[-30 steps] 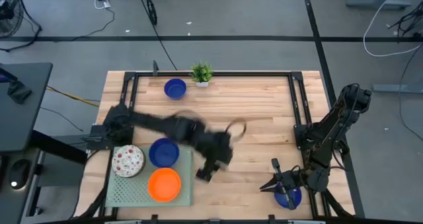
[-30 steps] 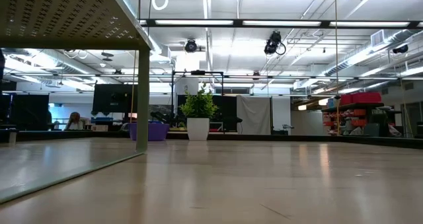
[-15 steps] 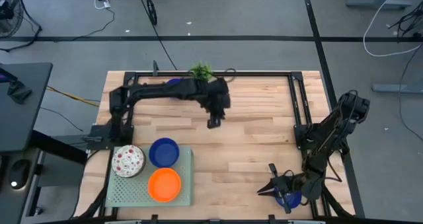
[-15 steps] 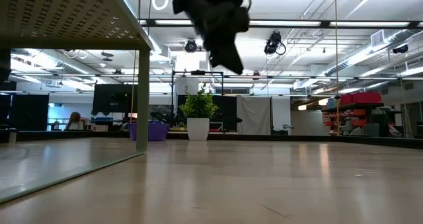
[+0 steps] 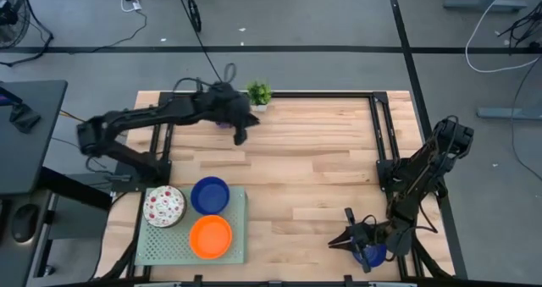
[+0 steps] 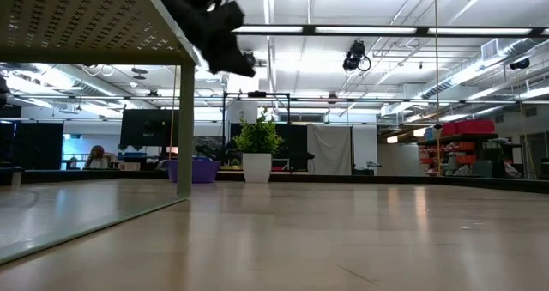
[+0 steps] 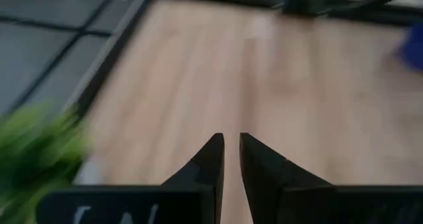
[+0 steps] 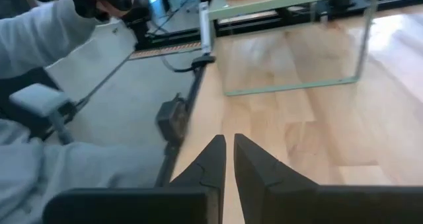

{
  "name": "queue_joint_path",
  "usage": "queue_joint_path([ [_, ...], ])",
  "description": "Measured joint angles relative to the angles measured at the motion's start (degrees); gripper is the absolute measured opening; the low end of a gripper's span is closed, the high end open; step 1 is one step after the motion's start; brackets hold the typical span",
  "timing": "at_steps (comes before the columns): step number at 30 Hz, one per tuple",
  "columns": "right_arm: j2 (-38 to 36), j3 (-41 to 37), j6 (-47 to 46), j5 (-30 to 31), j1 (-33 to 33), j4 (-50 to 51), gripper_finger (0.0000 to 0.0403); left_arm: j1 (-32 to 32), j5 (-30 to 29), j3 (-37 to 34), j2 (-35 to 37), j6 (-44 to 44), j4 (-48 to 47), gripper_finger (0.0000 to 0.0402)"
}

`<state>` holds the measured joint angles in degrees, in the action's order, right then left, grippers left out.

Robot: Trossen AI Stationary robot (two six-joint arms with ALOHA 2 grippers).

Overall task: Pick & Place Mini bowls
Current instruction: Stack the blue bowl on top of the blue bowl on the shelf

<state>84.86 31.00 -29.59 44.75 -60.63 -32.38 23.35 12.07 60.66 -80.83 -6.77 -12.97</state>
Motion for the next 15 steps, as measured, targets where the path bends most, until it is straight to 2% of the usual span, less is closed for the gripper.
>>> queue_joint_path([
  [6, 0.0, 0.0, 0.82, 2.34, 3.14, 0.55, 0.0036, 4.04, -11.62, -8.77, 6.73, 0.48, -1.1, 0.0051],
  [11, 0.0, 0.0, 1.57, 2.85, 8.24, 4.01, 0.0036, 6.17, -12.38, -10.01, 7.03, -1.16, -8.3, 0.0052],
  [15, 0.17, 0.0, 1.76, 4.89, 13.85, 6.78, 0.0036, 6.49, -12.32, -10.07, 6.64, -4.07, -10.01, 0.0079],
])
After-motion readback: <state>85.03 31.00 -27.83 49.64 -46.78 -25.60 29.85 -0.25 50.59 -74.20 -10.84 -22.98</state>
